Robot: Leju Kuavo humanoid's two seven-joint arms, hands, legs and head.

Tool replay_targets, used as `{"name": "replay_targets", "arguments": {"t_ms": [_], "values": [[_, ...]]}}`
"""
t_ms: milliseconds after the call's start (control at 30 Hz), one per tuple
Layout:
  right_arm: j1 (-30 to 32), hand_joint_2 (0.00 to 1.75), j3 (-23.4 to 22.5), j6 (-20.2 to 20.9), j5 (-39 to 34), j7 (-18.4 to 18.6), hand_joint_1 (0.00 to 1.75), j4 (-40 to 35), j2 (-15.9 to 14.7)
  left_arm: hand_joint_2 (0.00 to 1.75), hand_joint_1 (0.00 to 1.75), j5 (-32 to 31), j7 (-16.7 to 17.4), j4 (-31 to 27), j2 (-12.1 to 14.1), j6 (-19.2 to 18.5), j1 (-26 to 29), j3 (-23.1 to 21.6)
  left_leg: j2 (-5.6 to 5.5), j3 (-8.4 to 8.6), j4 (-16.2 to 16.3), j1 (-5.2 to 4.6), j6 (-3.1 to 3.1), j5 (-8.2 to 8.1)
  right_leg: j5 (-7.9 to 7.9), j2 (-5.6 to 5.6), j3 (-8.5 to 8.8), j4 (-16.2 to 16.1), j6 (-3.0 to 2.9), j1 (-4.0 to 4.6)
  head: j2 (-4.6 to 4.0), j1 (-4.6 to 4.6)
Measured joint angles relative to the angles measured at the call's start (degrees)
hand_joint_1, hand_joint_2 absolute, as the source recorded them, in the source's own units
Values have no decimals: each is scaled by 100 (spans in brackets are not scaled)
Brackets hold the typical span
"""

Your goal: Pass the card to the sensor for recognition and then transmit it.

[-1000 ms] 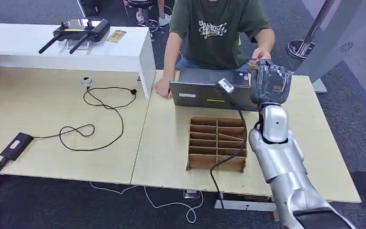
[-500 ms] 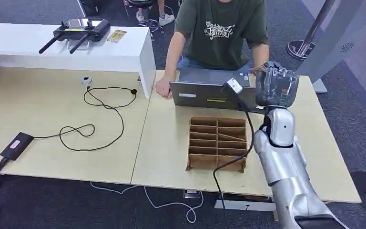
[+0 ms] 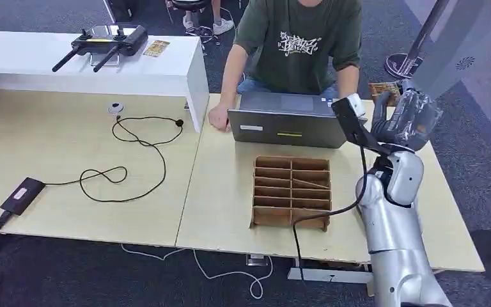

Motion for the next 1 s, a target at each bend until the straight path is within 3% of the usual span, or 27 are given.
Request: {"name": "replay_targets", "arguments": {"t_ms": [367, 600, 1000], "values": [[88, 175, -241, -57, -822, -39, 175, -188, 17, 0, 0, 118, 20, 0, 4, 57, 23, -18, 0, -1, 0, 0, 0, 0, 0, 0, 0, -1, 0, 0, 0, 0], [99, 175, -579, 249, -1583, -109, 175, -173, 17, 0, 0, 168, 33, 0, 13, 66, 44, -74, 0, 0, 0, 0, 0, 0, 0, 0, 0, -1, 0, 0, 0, 0], [200, 175, -901, 378, -1788, -195, 175, -68, -140, 0, 0, 199, 35, 0, 28, 72, 58, -122, 0, -1, 0, 0, 0, 0, 0, 0, -2, -2, 0, 0, 0, -2]]}}
